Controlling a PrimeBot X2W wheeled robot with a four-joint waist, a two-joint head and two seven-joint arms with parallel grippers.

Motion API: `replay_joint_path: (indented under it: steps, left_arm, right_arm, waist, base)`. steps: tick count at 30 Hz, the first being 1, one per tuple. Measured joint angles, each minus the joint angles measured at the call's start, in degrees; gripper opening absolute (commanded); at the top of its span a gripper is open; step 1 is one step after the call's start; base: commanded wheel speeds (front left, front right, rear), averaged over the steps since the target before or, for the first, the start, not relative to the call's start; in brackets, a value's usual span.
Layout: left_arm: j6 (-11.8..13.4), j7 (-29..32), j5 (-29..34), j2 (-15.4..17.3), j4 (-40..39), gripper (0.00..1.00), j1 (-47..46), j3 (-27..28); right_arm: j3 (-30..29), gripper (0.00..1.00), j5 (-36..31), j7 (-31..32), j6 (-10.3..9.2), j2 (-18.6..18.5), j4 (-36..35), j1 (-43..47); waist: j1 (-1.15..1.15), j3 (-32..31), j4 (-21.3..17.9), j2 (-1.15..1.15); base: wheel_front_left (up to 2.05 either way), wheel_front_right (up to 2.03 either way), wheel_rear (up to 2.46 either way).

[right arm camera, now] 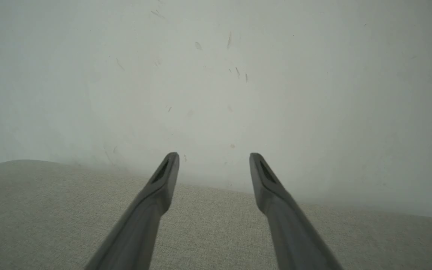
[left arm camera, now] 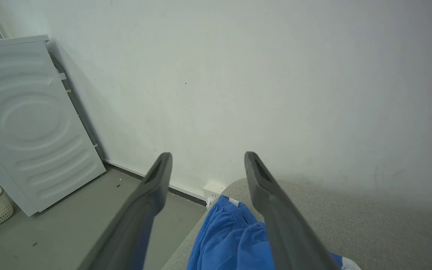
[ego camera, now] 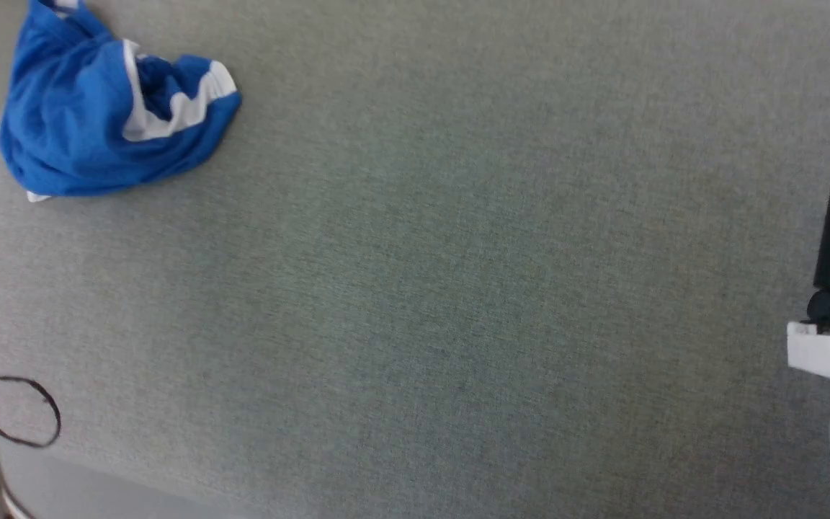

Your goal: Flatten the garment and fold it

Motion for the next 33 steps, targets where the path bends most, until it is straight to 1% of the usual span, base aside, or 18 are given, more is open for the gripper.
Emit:
replay_joint_path:
  steps: [2,4,9,14,18,21,23,25,27,28,29,33]
  left_arm:
    - [-1.99,3.04,-1.09,1.76,2.81,1.00,-2.67,-0.13]
    - [-3.39,6.78,-2.64,3.14,5.56,1.00,-5.15,-0.21]
    - [-5.65,17.31,-6.65,5.84,10.96,1.00,-10.06,-1.98]
    - [-6.27,27.62,-12.92,7.21,14.11,1.00,-14.15,-4.52]
    - [-6.37,38.02,-17.81,9.40,14.25,1.00,-15.14,-10.65]
    - [-6.77,45.26,-22.84,11.43,14.08,1.00,-15.10,-14.35]
    - [-6.81,48.22,-25.19,13.17,13.95,1.00,-15.14,-16.01]
    - [-6.86,50.24,-28.09,14.61,14.26,1.00,-15.44,-16.17]
    - [-6.86,51.12,-29.40,15.90,14.27,1.00,-15.69,-16.99]
    - [-6.86,51.53,-29.76,16.44,14.23,0.23,-15.90,-17.55]
    - [-6.87,51.55,-30.07,16.94,14.15,0.00,-15.95,-17.96]
    - [-6.87,50.26,-31.21,17.73,13.62,0.00,-15.96,-20.13]
  right_arm:
    - [-0.03,1.00,-0.29,-0.15,0.00,0.00,-0.94,-0.85]
    - [0.21,1.00,-0.55,-0.47,0.00,0.02,-2.08,-1.84]
    - [1.13,1.00,-1.05,-1.02,0.00,0.03,-5.12,-4.22]
    - [1.62,1.00,-1.64,-1.62,0.00,0.04,-7.78,-6.12]
    - [2.08,1.00,-2.29,-2.05,0.00,0.08,-9.64,-7.43]
    - [2.33,1.00,-2.36,-2.48,0.00,0.11,-10.70,-8.20]
    - [2.35,1.00,-2.36,-2.58,0.00,0.12,-11.11,-8.37]
    - [2.35,1.00,-2.36,-2.88,0.00,0.11,-11.43,-8.79]
    - [2.60,1.00,-2.43,-2.99,0.00,0.12,-11.62,-9.16]
    - [2.80,1.00,-2.43,-2.99,0.00,0.13,-11.62,-9.24]
    - [2.97,1.00,-2.43,-2.99,0.00,0.13,-11.62,-9.26]
    - [3.04,1.00,-2.41,-3.01,0.00,0.14,-11.36,-9.27]
  waist:
    - [0.00,1.79,-0.18,0.00]
    - [0.00,3.55,-0.42,0.00]
    - [0.00,7.80,-1.27,0.00]
    - [0.00,11.68,-2.06,0.00]
    - [0.00,14.48,-2.58,0.00]
    - [-0.01,16.38,-2.94,0.00]
    - [0.00,17.56,-3.13,0.00]
    - [-0.02,18.65,-3.27,0.00]
    - [-0.01,19.50,-3.46,0.00]
    - [-0.01,19.78,-3.60,0.00]
    - [-0.01,19.93,-3.78,0.00]
    - [-0.01,19.33,-4.25,0.00]
  base:
    - [0.00,0.00,0.00]
    - [0.00,0.00,0.00]
    - [0.00,0.00,0.00]
    - [0.00,0.00,0.00]
    - [0.00,0.00,0.00]
    - [0.00,0.00,0.00]
    - [0.00,0.00,0.00]
    - [0.00,0.00,0.00]
    - [0.00,0.00,0.00]
    - [0.00,0.00,0.00]
    - [0.00,0.00,0.00]
    - [0.00,0.00,0.00]
